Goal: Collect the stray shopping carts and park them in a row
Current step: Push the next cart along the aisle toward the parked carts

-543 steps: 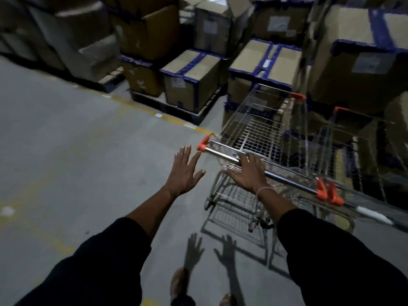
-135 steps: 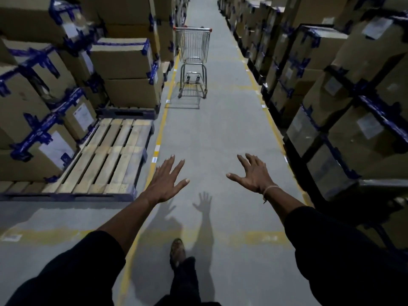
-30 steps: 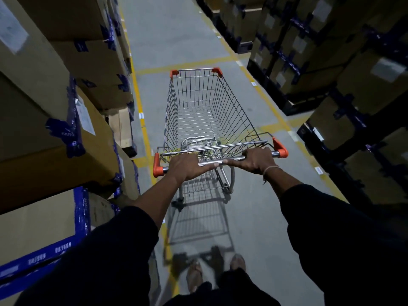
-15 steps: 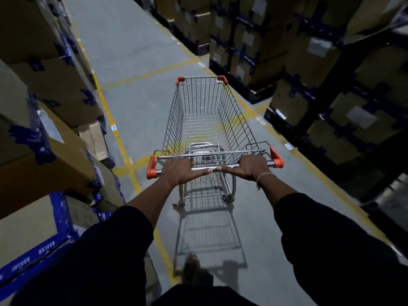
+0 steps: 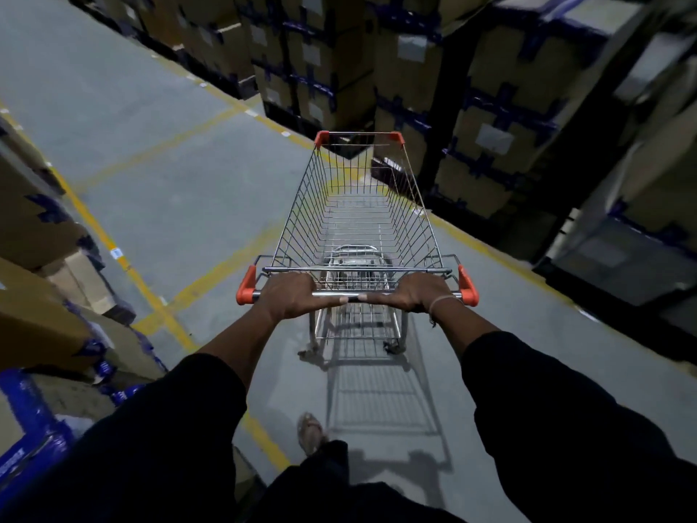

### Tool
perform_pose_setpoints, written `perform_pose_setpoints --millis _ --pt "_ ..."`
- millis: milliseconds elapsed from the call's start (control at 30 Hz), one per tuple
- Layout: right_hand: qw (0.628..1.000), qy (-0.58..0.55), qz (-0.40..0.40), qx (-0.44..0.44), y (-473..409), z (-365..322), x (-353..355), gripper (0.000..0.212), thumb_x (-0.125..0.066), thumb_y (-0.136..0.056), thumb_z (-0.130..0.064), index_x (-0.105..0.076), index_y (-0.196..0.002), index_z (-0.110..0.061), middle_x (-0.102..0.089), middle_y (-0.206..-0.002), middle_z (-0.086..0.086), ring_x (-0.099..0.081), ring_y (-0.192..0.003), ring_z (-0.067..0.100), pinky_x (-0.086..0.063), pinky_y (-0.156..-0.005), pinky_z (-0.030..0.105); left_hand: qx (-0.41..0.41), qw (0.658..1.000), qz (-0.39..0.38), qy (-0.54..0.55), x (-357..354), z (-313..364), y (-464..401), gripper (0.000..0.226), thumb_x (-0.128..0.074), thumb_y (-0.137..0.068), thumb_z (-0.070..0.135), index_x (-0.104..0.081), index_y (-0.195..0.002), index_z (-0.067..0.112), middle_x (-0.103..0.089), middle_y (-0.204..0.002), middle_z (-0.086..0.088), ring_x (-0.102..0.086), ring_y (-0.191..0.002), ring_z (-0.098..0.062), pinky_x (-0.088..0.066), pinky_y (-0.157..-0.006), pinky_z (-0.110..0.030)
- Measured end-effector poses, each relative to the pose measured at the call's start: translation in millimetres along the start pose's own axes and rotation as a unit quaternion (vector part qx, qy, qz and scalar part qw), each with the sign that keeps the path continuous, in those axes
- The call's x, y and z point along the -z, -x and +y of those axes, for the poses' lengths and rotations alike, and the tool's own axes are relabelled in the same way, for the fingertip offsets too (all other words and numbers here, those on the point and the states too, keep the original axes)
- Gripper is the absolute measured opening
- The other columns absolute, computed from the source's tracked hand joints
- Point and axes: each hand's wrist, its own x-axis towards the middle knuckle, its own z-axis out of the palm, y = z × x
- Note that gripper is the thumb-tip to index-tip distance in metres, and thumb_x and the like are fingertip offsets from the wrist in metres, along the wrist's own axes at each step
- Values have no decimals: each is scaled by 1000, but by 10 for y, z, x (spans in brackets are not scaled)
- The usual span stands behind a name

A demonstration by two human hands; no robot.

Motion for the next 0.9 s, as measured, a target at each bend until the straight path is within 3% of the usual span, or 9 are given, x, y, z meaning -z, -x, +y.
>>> perform_pose_setpoints --millis 167,267,400,500,567,633,733,800,900 --pt "994 -89 -42 -56 256 351 -165 94 -32 -57 -112 -51 -59 -20 -59 -67 1 -60 -67 22 -53 -81 36 -68 997 -10 -17 -12 349 -154 84 -37 -73 102 -46 -53 20 -54 -50 4 -57 -50 -14 -33 -52 -26" --pt "981 -157 -71 -94 370 520 -237 97 -40 -55 -111 -63 -64 -17 -60 -68 1 -56 -66 22 -52 -88 38 -110 993 -13 -30 -8 507 -305 96 -31 -67 106 -53 -54 14 -59 -52 1 -59 -52 -15 -44 -54 -29" --pt "960 -231 -80 -137 532 694 -303 90 -45 -57 -108 -58 -71 -20 -56 -71 -1 -47 -64 18 -45 -80 38 -168 984 -14 -59 52 712 -542 105 -24 -63 109 -62 -62 11 -61 -55 1 -59 -55 -14 -39 -54 -28" --pt "946 -272 -81 -158 669 818 -364 95 -43 -62 -107 -63 -76 -15 -57 -69 1 -46 -59 18 -41 -70 33 -214 974 -16 -67 80 905 -697 101 -26 -64 107 -63 -63 13 -62 -56 2 -60 -56 -13 -36 -53 -27" --pt "935 -300 -80 -173 771 910 -398 90 -45 -64 -105 -62 -75 -17 -58 -71 1 -48 -61 18 -43 -72 33 -243 967 -15 -69 67 1046 -800 99 -28 -66 107 -64 -63 15 -62 -58 3 -60 -56 -12 -40 -55 -26" --pt "918 -337 -83 -191 866 1009 -442 90 -48 -63 -105 -66 -87 -20 -63 -81 2 -54 -69 17 -47 -75 33 -272 960 -16 -68 44 1205 -895 98 -28 -66 107 -64 -63 16 -62 -57 4 -59 -56 -11 -43 -58 -26" --pt "906 -356 -63 -218 1011 1161 -530 114 -46 -51 -111 -72 -111 -17 -69 -95 4 -61 -82 19 -52 -83 36 -313 947 -20 -67 28 1472 -1001 92 -31 -69 105 -63 -63 19 -61 -57 5 -58 -56 -9 -37 -57 -26" --pt "904 -353 -47 -237 1113 1272 -600 118 -43 -46 -114 -74 -99 -13 -71 -89 5 -63 -76 22 -55 -88 37 -340 938 -24 -67 15 1658 -1064 93 -27 -69 106 -63 -65 21 -61 -58 6 -57 -57 -8 -41 -59 -27" --pt "887 -369 -42 -275 1327 1398 -672 98 -43 -50 -112 -59 -69 -18 -50 -61 -1 -40 -50 17 -44 -67 32 -380 922 -32 -69 -9 1949 -1141 94 -22 -67 107 -62 -65 22 -61 -59 6 -58 -58 -10 -50 -65 -30"
